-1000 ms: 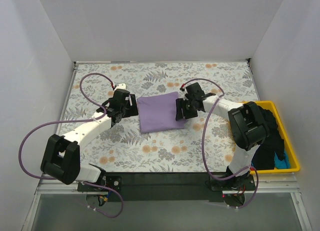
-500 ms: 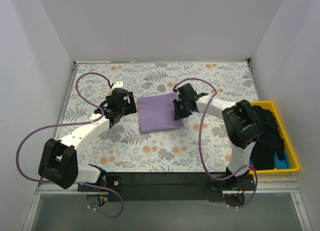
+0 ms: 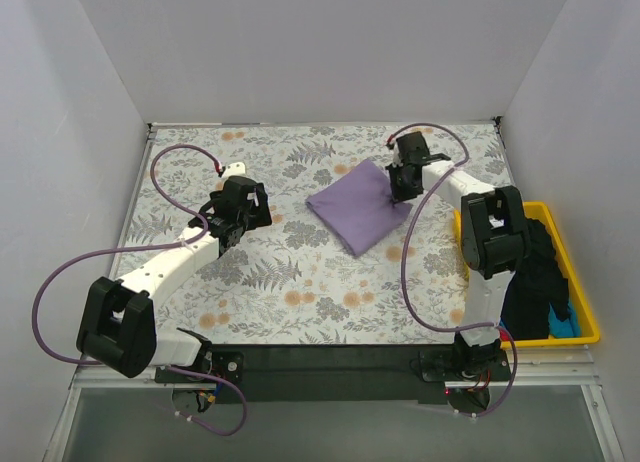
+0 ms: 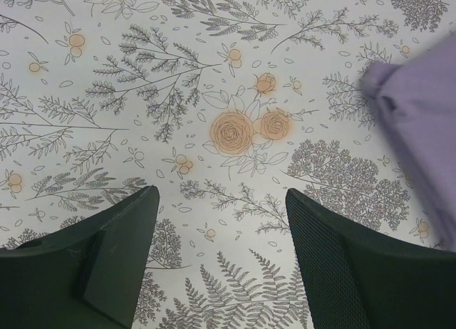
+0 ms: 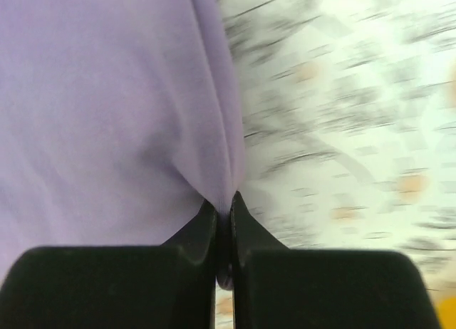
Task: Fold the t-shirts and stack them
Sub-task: Neatly place the folded tshirt to the corner
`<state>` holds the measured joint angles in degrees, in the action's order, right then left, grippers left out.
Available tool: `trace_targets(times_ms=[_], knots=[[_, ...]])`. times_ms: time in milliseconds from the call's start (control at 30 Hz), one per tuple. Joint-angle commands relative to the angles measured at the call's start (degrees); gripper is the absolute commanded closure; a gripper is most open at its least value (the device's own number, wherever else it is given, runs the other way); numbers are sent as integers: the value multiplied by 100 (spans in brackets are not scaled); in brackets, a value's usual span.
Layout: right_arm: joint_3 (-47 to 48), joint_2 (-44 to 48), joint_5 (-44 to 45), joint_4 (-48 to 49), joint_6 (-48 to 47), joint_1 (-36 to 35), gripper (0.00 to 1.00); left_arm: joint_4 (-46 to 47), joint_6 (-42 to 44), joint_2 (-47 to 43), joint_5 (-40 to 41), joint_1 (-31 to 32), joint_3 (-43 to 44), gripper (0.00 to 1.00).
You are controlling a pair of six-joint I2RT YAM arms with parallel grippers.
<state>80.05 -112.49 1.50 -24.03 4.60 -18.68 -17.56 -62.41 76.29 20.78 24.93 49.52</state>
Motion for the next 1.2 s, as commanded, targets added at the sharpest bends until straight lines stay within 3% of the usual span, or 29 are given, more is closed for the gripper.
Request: trace_targets(times_ms=[0,233,667,1000,1167], knots=[[711,-124,955,-93,-723,443,99,-1,-8,-10,243,3,32,29],[1722,-774,1959,-93,-1453,1215,99,-177,-52,228,339,3,137,29],[2858,-1697,3181,74,-1260,2676,99,-274,-113,746,102,21,190,29],[3227,-2128,3489,514,-1313,2861,99,-274,-131,1098,23,38,225,29],[2754,-1970,3620,505,-953,2878,99,-265,-131,1116,-38,30,251,29]])
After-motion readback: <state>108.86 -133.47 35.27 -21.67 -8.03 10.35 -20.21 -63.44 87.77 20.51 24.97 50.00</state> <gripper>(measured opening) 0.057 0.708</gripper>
